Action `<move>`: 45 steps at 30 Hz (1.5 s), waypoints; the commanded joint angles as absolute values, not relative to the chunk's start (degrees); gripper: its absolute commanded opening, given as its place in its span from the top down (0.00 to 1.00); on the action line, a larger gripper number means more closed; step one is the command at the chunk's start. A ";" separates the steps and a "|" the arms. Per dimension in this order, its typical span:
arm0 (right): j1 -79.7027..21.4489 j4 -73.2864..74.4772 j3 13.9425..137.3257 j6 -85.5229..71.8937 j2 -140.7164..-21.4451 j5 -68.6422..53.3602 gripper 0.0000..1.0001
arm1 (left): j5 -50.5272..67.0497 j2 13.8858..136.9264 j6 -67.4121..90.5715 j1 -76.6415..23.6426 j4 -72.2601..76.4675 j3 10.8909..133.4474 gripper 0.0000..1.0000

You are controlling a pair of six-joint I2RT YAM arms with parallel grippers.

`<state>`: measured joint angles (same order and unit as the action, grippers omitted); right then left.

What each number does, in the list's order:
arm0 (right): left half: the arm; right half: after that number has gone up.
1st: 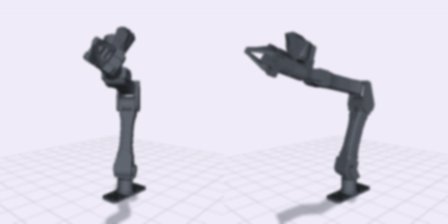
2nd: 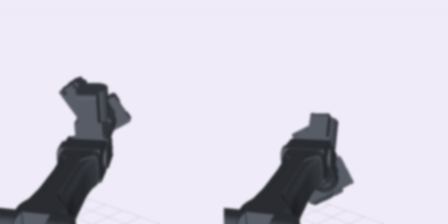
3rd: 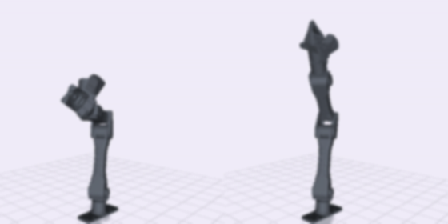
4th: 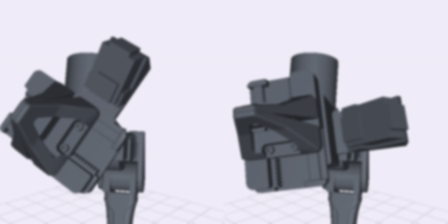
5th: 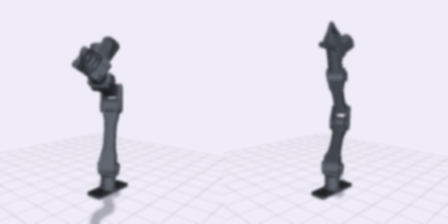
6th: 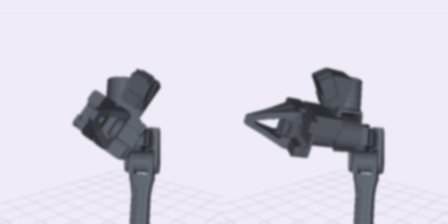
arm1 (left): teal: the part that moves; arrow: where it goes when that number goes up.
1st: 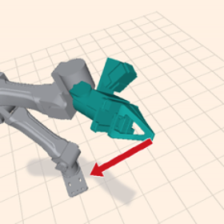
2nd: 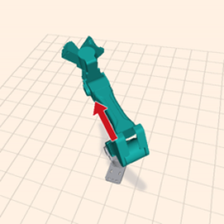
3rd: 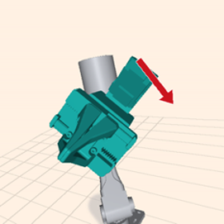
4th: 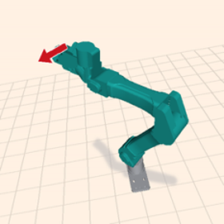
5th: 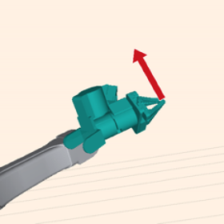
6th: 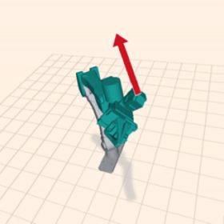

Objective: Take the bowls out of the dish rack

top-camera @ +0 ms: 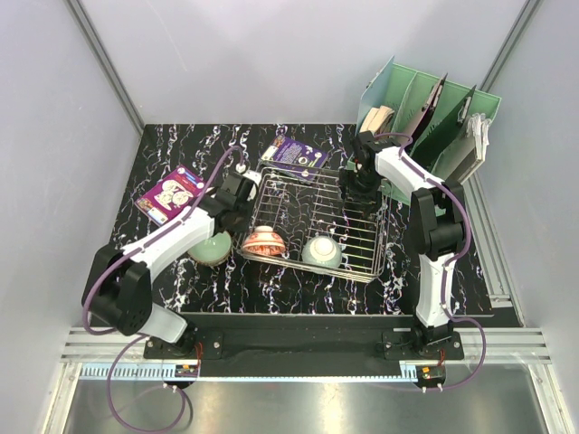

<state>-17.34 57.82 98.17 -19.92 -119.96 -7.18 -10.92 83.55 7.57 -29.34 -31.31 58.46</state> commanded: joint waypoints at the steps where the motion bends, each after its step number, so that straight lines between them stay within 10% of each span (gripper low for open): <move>1: -16.88 55.99 99.40 -19.95 -119.79 -8.79 0.18 | -7.73 79.28 9.40 -31.55 -31.38 56.43 0.83; 10: -16.88 55.02 100.98 -21.44 -121.72 -10.46 0.18 | -8.87 76.03 12.21 -33.05 -32.69 54.32 0.81; 13: -16.79 55.19 101.25 -21.97 -121.12 -10.90 0.18 | -12.91 74.80 13.88 -33.05 -34.36 55.10 0.53; 19: -16.96 55.55 98.18 -22.76 -115.67 -10.63 0.16 | -22.23 66.63 11.88 -33.05 -34.80 58.35 0.34; 45: -16.96 55.55 87.19 -30.06 -102.75 -14.06 0.16 | -18.55 55.90 -0.97 -58.08 -45.52 60.20 0.35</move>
